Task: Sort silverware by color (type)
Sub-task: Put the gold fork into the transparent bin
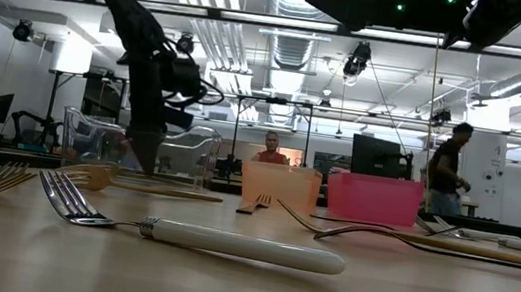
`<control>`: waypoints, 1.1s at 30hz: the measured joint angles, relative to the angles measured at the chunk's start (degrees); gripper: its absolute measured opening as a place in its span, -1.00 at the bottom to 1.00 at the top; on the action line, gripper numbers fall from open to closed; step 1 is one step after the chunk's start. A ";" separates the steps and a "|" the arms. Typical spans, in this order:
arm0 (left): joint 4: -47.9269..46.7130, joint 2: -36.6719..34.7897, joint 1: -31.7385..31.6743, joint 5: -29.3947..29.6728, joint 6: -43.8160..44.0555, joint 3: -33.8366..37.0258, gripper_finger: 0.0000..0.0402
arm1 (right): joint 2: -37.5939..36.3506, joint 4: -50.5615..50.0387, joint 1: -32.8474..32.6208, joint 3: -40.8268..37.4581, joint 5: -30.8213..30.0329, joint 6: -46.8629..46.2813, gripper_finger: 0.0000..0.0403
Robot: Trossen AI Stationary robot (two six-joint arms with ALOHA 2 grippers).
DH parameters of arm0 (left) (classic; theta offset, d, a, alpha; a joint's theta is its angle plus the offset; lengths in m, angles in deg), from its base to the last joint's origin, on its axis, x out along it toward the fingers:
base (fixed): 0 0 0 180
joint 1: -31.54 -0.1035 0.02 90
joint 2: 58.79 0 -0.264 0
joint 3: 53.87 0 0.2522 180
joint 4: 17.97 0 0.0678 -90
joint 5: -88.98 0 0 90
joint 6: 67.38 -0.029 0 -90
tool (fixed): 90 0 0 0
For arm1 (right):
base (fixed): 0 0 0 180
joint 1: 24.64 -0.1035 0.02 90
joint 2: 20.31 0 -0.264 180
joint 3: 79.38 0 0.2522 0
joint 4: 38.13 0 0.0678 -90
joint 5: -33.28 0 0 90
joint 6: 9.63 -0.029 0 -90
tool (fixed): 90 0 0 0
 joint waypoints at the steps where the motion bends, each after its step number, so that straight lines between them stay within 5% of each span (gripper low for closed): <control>1: 0.09 0.27 0.00 0.00 0.03 0.00 -0.62 | 0.00 0.00 0.00 0.00 0.00 0.02 -0.74; 12: 0.09 2.39 0.02 0.05 0.05 -0.11 -0.63 | 0.00 -0.02 0.00 0.00 -0.08 0.34 -0.74; 22: -0.62 2.21 0.04 -0.24 0.08 -0.11 -0.96 | 0.00 -0.42 0.00 0.00 -0.96 0.41 -0.74; 33: -5.43 0.01 -0.04 -1.36 0.50 -1.43 -0.97 | 0.00 -0.42 0.00 0.00 -0.96 0.39 -0.74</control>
